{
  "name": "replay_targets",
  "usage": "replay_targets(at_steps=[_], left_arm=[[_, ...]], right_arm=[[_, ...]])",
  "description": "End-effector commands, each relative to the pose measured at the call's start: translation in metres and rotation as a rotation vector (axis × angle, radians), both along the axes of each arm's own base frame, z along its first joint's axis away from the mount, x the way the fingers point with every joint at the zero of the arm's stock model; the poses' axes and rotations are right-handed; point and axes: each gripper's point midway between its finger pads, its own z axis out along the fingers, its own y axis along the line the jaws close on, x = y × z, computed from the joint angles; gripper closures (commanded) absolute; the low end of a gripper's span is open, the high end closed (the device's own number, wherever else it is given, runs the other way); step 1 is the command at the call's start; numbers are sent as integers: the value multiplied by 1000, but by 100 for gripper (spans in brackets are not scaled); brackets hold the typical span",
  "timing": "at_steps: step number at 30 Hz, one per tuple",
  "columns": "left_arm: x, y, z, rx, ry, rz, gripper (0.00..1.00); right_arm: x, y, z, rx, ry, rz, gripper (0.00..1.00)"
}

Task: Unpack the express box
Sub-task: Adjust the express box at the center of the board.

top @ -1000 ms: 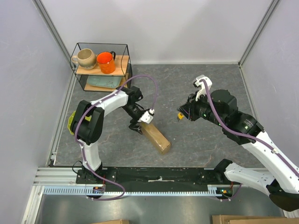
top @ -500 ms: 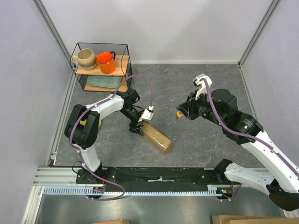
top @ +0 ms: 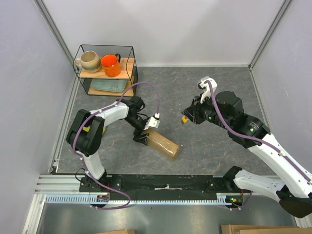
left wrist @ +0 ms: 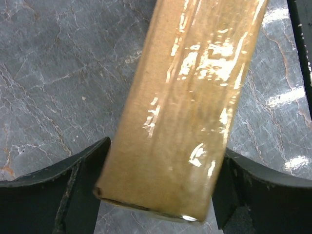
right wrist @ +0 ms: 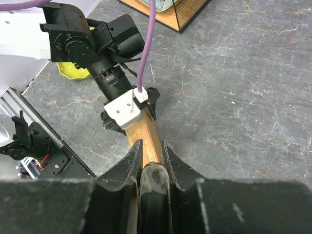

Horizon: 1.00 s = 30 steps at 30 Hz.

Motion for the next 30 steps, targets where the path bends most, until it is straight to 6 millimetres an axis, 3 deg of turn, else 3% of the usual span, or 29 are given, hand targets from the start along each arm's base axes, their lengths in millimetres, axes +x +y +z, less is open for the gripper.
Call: replay_targets(at_steps=[1, 3, 6, 10, 15, 21, 25, 30], left_arm=[[12, -4, 10, -13, -40, 16, 24], [16, -4, 8, 4, -43, 26, 38], [18, -2, 5, 27, -28, 46, 49], [24, -2, 20, 8, -57, 73, 49], [39, 2, 64, 15, -135, 125, 48], [25, 23, 113, 114, -138, 144, 48], [11, 42, 125, 239, -159, 142, 48], [6, 60, 126, 375, -200, 179, 49]], right_arm=[[2, 5, 12, 46, -26, 3, 100], [1, 4, 15, 52, -29, 3, 100], [0, 2, 18, 58, -34, 2, 100], [-1, 3, 19, 59, -34, 5, 100], [-2, 2, 20, 58, -40, 6, 100], [2, 0, -8, 15, 6, -14, 100], [5, 5, -32, 13, 61, -30, 100], [2, 20, -41, 92, 92, 7, 100]])
